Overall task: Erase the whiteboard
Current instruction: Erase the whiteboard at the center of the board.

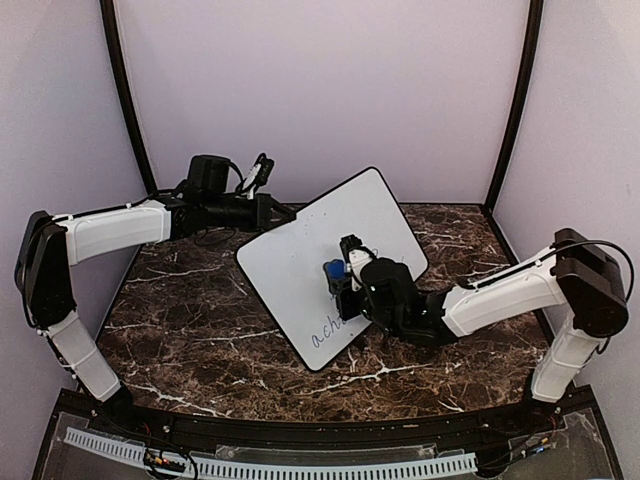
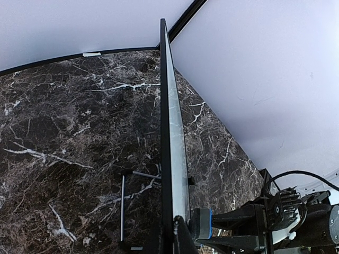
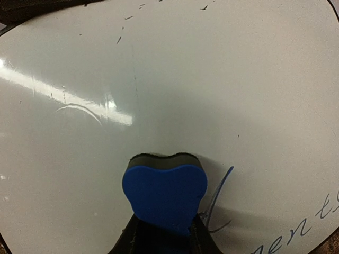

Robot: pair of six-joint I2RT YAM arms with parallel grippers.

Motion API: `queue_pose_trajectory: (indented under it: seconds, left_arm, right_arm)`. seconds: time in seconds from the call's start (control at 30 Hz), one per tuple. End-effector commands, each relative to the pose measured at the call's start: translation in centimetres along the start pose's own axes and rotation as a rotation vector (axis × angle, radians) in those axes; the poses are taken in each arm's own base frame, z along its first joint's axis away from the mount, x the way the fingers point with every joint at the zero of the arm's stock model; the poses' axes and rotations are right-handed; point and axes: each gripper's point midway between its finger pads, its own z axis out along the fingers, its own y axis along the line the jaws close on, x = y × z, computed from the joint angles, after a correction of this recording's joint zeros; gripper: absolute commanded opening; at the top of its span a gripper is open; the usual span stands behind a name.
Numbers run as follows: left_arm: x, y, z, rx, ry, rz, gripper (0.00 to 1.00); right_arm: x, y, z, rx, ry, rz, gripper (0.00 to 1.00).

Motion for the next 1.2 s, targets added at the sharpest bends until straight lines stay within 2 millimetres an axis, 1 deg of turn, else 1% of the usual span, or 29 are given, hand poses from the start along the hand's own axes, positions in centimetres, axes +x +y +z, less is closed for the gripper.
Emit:
queue_pose_trajectory:
  seconds: [0.0,0.13,0.33,0.47,0.57,0.67,0.8,0.93,1.03,1.17]
  left_arm:
    - [2.9,-2.6,1.0,0.074,0.093,0.03,0.0]
    - [3.0,-2.6,1.1,0.073,0.093,0.03,0.0]
    - [2.9,-2.6,1.1,0.07,0.092,0.033,0.0]
    - [3.0,-2.6,1.1,0.073,0.093,0.032,0.0]
    - [3.0,-2.7,1.1,0.075,0.093,0.031,0.0]
    - [3.0,-2.7,1.0,0.076,0.094,0.03,0.0]
    - [3.0,-2.8,1.0,0.077,0.094,0.031,0.0]
    - [2.8,-2.9,0.9,0.076,0.087,0.038,0.0]
    - [2.7,-2.9,0.9,0.074,0.085,0.042,0.0]
    - [2.7,-3.0,0.8,0.076,0.085,0.043,0.0]
  right_arm:
    - [5.0,-0.3,-0.7,0.006,0.135,-0.043,0.23]
    - [5.2,-0.2,-1.0,0.011,0.14,-0.043,0.23]
    - [5.5,0.9,-1.3,-0.01,0.141,-0.051,0.23]
    - [5.4,0.9,-1.3,-0.005,0.134,-0.049,0.23]
    - [4.3,1.0,-1.2,0.008,0.106,-0.058,0.23]
    - [2.3,1.1,-0.8,0.017,0.065,-0.069,0.23]
    - [-0.2,0.8,0.4,0.035,0.025,-0.076,0.23]
    - [-1.6,0.3,1.2,0.055,0.005,-0.081,0.24]
    - [-1.3,0.0,1.5,0.062,0.015,-0.083,0.24]
    - [0.9,-0.8,1.0,0.068,0.057,-0.078,0.24]
